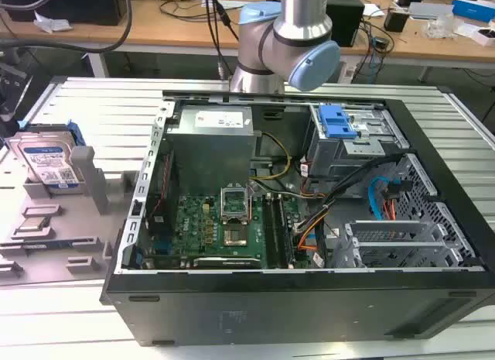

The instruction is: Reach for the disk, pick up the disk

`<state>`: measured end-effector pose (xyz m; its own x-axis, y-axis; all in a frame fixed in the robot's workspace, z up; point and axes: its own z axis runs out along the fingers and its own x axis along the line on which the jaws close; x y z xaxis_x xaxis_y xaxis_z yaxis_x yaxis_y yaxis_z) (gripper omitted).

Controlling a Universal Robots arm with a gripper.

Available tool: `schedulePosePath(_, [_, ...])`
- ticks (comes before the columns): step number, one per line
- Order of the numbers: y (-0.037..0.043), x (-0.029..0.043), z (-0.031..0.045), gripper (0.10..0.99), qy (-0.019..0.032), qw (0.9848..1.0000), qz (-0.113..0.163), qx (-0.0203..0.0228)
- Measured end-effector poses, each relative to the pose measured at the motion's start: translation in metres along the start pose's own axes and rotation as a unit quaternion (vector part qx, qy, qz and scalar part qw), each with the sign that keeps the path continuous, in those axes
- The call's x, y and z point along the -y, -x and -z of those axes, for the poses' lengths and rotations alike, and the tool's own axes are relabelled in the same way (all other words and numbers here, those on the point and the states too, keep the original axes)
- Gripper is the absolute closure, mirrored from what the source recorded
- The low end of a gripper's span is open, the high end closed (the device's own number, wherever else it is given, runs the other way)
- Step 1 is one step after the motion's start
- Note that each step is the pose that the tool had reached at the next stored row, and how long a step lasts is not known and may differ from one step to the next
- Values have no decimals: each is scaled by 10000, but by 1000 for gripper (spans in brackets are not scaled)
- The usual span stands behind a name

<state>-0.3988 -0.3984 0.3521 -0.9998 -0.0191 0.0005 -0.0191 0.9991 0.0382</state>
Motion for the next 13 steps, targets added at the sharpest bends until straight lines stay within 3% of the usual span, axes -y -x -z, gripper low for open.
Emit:
schedulePosePath(6, [0, 0, 0, 980, -1, 9992, 402, -15])
schedulePosePath(13, [0, 0, 0, 980, -1, 9965, 831, -32])
